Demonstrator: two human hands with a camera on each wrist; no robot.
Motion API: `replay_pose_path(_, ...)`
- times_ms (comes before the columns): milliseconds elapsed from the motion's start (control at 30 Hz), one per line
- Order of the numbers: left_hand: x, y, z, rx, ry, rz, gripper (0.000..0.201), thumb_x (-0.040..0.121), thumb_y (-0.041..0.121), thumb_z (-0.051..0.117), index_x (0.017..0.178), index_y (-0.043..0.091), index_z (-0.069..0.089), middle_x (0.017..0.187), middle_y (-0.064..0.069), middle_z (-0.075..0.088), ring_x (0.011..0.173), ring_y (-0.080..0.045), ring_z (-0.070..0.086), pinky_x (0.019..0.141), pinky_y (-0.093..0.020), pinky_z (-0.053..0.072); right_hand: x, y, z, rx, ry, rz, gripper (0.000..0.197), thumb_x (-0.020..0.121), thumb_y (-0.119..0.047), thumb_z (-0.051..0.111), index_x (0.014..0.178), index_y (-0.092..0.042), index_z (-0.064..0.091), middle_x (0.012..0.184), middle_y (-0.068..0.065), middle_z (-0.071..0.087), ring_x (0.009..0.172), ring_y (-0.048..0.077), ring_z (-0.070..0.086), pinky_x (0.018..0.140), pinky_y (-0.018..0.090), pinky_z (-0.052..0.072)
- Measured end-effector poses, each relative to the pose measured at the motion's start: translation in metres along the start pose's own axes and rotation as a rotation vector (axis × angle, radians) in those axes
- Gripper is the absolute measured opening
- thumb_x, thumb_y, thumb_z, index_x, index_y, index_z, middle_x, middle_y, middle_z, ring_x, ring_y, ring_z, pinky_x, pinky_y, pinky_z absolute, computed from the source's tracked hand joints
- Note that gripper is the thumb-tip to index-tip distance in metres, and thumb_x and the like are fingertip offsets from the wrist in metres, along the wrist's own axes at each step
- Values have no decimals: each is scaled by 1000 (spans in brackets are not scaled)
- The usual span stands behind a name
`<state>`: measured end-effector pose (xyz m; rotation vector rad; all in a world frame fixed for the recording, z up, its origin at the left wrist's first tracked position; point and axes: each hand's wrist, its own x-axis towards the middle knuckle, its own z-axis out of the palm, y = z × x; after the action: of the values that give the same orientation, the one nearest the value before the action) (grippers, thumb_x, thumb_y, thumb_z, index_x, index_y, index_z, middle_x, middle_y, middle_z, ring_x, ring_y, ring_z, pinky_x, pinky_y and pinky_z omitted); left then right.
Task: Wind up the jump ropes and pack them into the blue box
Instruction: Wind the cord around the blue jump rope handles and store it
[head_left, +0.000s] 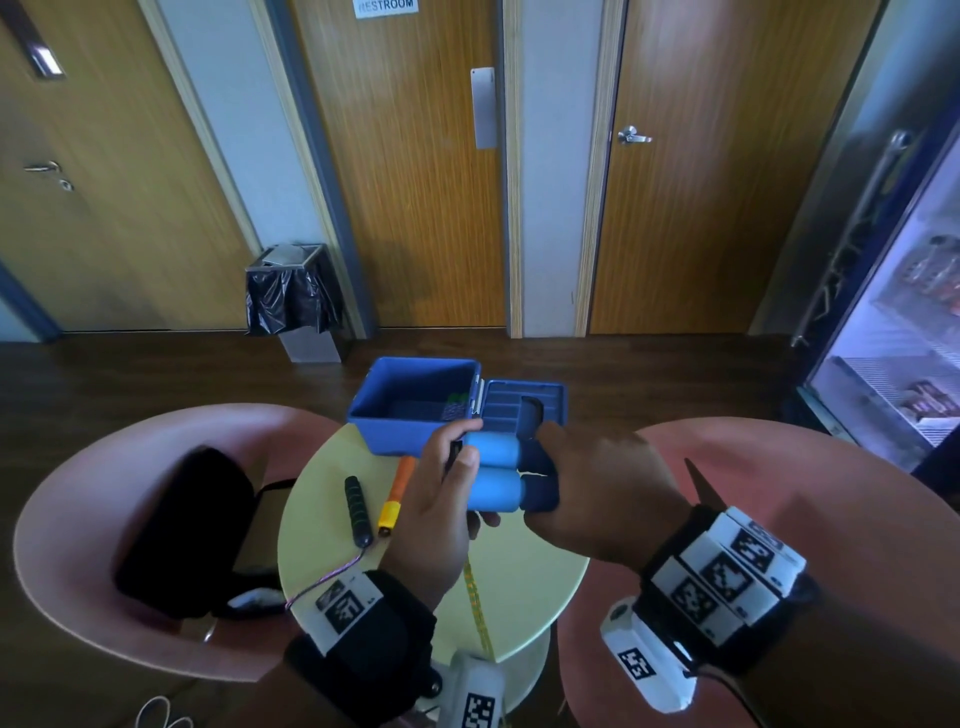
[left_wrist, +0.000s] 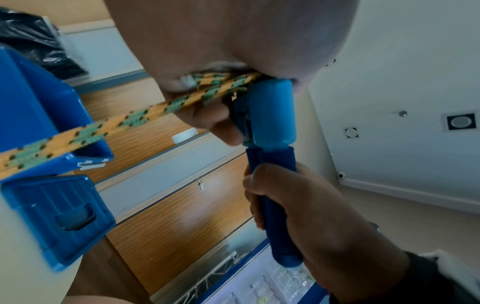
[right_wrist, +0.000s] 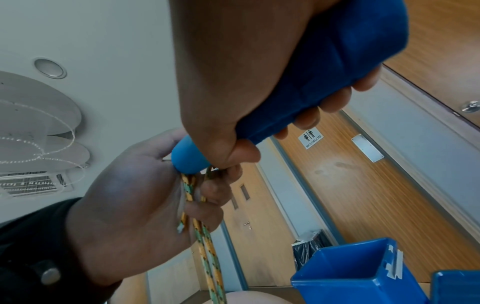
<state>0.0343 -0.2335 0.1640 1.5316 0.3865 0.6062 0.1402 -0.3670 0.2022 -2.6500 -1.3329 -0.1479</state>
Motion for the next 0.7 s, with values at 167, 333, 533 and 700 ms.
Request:
replay_pose_path(167,-5,2,7,3,163,19,26,88,39,41,99,34,64,95,1,62,66,-14,57,49,-29,43,-4,-9,4,22,-18,-16,38,69,-54,47,95,-26,47,84,-7,61,71,19,62,67,32,51)
replay_pose_path(333,-2,-6,7,60,166,6,21,98,30,43,98,36,63,89,11,62,76,-17,57,61,-31,42,-7,-9,5,29,-46,-18,39,73,-52,52,102,-26,46,93,-7,60,81,19,62,74,33,52)
replay_pose_path(533,-3,-8,2,64,65,-128,26,103,39,39,101,42,64,102,4,64,88,-18,61,73,-37,49,-11,-6,14,97,-77,40,33,72,-49,56,93,-28,41,89,-7,59,75,19,59,66,29,45)
replay_pose_path(700,-5,-9,-4,10,57,-168,37,107,36,30,103,38,67,105,3,66,85,-13,59,72,-34,48,-14,-8,19,62,-59,44,36,70,-53,51,95,-27,44,88,-8,59,77,19,63,69,29,48)
